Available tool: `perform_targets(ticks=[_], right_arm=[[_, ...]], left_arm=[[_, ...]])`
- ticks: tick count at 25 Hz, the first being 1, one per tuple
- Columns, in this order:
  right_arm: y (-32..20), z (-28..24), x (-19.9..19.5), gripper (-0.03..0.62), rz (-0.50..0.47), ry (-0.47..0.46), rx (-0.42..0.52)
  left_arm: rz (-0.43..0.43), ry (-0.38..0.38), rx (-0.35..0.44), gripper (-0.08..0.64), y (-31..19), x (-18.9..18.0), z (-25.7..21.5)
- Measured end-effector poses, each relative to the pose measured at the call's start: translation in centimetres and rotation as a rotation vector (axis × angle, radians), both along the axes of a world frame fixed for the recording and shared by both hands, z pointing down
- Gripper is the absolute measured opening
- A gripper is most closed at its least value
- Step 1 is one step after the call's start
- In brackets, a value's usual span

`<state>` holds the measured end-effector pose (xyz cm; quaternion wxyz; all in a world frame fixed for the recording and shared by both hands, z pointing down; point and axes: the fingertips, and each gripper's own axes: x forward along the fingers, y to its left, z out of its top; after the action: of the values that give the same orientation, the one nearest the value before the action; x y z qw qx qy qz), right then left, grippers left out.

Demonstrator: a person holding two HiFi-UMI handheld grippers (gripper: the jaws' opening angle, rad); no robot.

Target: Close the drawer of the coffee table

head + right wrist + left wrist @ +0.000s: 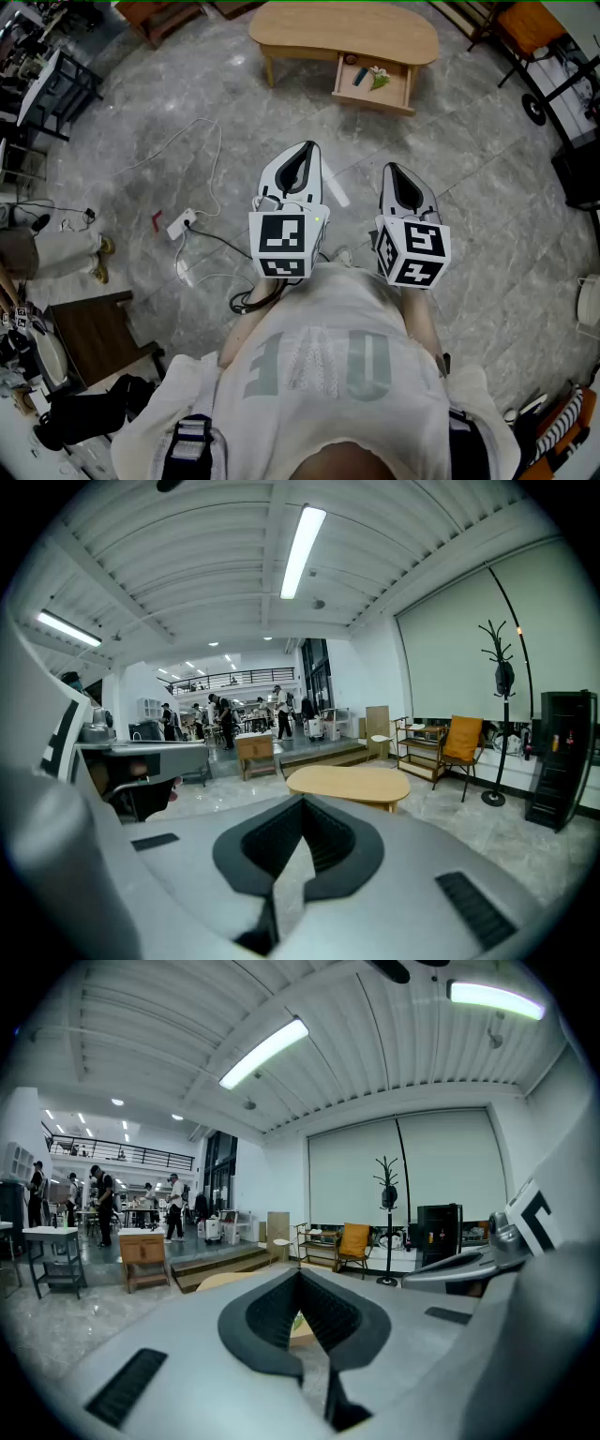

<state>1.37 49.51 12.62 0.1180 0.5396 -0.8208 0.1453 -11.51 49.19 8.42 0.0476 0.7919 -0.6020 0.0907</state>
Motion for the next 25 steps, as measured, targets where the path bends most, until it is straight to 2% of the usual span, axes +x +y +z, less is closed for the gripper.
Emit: perform_targets(ticks=[10, 15, 20, 25], right_arm=[[-0.5, 0.3, 0.5, 0.003, -0.013, 0.006, 0.004], [-0.5, 0.8, 0.6, 0.003, -0.022, 0.0, -0.004], [-2.1, 0.9, 1.1, 0.003, 0.006, -0.101, -0.021], [-4.9, 1.5, 0.4, 0.004, 0.016, -0.093, -0.013]], left_arm=[[-0.001, -0.001, 0.005, 0.009, -0.4, 0.7, 0.1], [-0.037, 0.012, -0.017, 0.008, -0.3, -0.8, 0.9], [-0.08, 0.016, -0.028, 0.008, -2.4, -2.6, 1.3], [-0.088, 0.025, -0.018, 0.009, -6.2, -4.3, 1.6]])
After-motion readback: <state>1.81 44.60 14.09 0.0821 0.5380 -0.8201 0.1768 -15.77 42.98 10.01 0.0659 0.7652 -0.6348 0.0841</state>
